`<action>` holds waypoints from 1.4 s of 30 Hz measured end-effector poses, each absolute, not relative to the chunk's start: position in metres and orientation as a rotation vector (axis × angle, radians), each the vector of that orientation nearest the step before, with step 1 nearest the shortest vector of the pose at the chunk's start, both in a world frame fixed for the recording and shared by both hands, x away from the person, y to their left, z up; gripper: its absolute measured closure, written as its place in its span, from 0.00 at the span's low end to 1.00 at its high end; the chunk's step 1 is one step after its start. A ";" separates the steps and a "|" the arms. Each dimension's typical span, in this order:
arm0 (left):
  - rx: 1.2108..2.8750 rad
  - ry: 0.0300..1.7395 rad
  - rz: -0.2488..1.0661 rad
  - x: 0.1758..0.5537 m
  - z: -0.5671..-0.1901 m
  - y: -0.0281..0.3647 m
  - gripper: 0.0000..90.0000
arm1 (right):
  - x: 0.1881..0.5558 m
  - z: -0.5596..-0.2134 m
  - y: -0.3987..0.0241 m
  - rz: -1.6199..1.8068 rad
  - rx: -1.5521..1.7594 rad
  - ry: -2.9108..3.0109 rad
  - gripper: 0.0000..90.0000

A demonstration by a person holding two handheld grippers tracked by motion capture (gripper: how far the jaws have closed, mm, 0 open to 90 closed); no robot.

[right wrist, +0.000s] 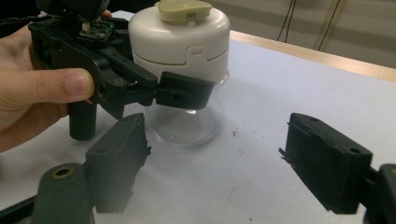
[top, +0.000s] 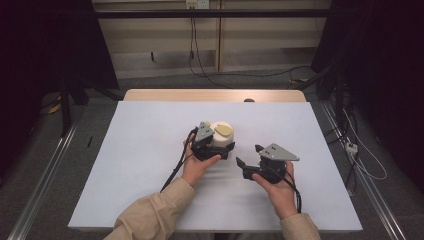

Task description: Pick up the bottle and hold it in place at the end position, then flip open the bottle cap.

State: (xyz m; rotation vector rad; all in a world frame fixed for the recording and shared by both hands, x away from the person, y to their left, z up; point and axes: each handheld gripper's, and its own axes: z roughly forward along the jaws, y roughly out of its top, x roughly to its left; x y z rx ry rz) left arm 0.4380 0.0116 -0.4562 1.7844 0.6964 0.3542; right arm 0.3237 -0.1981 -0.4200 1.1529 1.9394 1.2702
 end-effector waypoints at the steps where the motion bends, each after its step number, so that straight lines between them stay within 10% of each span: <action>1: 1.784 0.696 0.354 0.438 -0.456 0.012 0.06 | 0.325 -0.419 -0.197 1.272 1.149 1.942 0.22; 9: 1.793 0.690 0.357 0.438 -0.456 0.012 0.06 | 0.335 -0.411 -0.192 1.267 1.143 1.959 0.21; 29: 1.786 0.700 0.357 0.438 -0.456 0.011 0.06 | 0.344 -0.399 -0.183 1.312 1.136 2.034 0.79; 42: 1.786 0.699 0.358 0.438 -0.457 0.011 0.05 | 0.352 -0.393 -0.178 1.313 1.139 2.068 0.91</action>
